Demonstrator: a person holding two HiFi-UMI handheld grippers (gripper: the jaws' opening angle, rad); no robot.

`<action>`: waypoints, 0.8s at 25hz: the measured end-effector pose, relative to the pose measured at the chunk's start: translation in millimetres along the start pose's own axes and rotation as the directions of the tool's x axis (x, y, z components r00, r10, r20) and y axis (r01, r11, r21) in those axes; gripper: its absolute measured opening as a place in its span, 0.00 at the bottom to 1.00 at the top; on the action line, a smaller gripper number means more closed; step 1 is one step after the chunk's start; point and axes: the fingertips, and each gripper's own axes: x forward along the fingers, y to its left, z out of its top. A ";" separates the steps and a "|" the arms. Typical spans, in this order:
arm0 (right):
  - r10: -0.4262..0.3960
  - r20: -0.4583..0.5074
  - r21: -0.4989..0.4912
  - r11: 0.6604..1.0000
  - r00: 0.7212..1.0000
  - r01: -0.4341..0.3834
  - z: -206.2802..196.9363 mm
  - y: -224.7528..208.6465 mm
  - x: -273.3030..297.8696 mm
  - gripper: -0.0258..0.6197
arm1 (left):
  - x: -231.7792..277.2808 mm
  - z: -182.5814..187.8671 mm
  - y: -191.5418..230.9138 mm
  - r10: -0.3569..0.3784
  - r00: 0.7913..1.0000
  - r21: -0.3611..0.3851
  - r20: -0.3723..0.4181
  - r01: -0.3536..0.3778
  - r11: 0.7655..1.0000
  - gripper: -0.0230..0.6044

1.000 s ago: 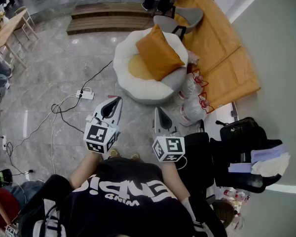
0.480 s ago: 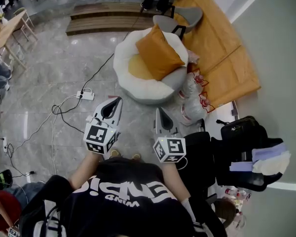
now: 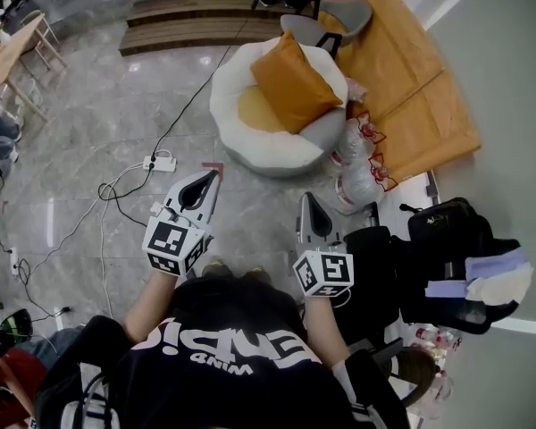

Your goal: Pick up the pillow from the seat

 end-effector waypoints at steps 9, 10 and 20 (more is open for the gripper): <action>-0.040 -0.008 0.012 0.999 0.999 0.040 -10.4 14.4 1.9 0.07 | -2.6 -7.7 13.2 -0.026 1.000 -0.020 0.000 0.026 0.999 0.05; -0.039 -0.005 0.011 0.999 0.999 0.039 -9.8 14.1 3.9 0.07 | -1.2 -7.9 14.7 -0.027 1.000 -0.021 0.003 0.027 0.999 0.05; -0.051 0.000 0.016 0.999 0.999 0.051 -6.9 -2.1 25.1 0.07 | 24.2 -2.9 24.6 -0.033 0.999 -0.018 0.022 0.034 0.999 0.05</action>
